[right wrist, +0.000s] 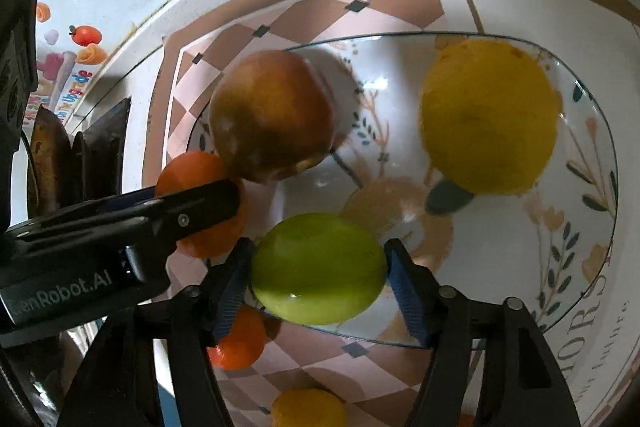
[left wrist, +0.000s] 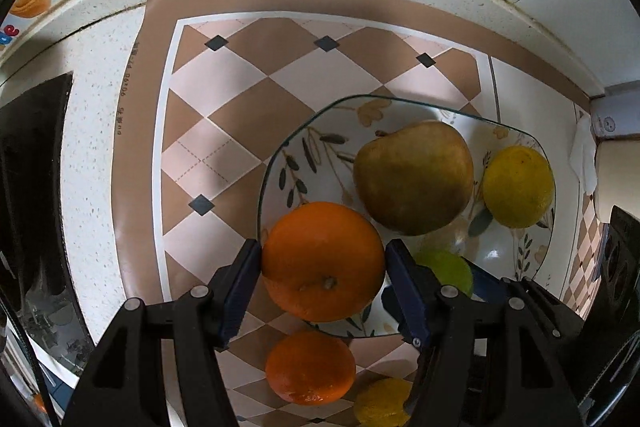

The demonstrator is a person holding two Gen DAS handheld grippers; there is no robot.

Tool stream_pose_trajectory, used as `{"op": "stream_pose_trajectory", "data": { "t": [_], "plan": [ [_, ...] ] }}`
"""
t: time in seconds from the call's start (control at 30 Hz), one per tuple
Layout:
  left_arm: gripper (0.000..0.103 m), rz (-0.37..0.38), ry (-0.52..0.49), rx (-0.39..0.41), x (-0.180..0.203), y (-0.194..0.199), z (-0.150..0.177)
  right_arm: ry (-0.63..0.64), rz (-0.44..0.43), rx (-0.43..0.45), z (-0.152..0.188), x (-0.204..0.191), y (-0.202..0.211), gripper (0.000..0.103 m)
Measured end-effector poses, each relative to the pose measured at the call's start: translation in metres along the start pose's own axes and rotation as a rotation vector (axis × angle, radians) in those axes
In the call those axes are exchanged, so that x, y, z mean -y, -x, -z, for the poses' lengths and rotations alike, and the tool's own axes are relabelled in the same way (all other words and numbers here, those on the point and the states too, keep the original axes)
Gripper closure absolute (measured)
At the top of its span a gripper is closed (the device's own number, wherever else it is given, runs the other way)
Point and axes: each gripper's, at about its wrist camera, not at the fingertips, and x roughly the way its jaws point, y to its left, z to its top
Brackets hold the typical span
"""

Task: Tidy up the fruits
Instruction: 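Carry the apple and tangerine onto the plate while opening both grippers, then lift both grippers away from the plate toward the remaining fruits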

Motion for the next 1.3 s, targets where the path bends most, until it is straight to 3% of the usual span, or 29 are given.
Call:
{"op": "stream_pose_trajectory", "data": {
  "t": [0.2,0.37,0.57,0.87,1.3],
  "plan": [
    [0.040,0.008,0.010,0.013,-0.005,0.001,0.001,0.002,0.095,-0.006,0.004,0.006,0.016,0.006],
    [0.013,-0.046,0.002,0.088,-0.005,0.022,0.013,0.006,0.185,0.023,0.015,0.013,0.040,0.005],
    [0.012,-0.095,-0.015,0.164,0.002,0.050,0.042,0.017,0.260,0.074,0.036,0.019,0.070,0.005],
    [0.012,-0.108,-0.024,0.271,0.008,0.094,0.110,0.043,0.300,0.183,0.083,0.017,0.126,0.005],
    [0.012,-0.123,-0.054,0.467,0.018,0.174,0.195,0.096,0.283,0.368,0.165,-0.018,0.214,0.005]
  ]
}}
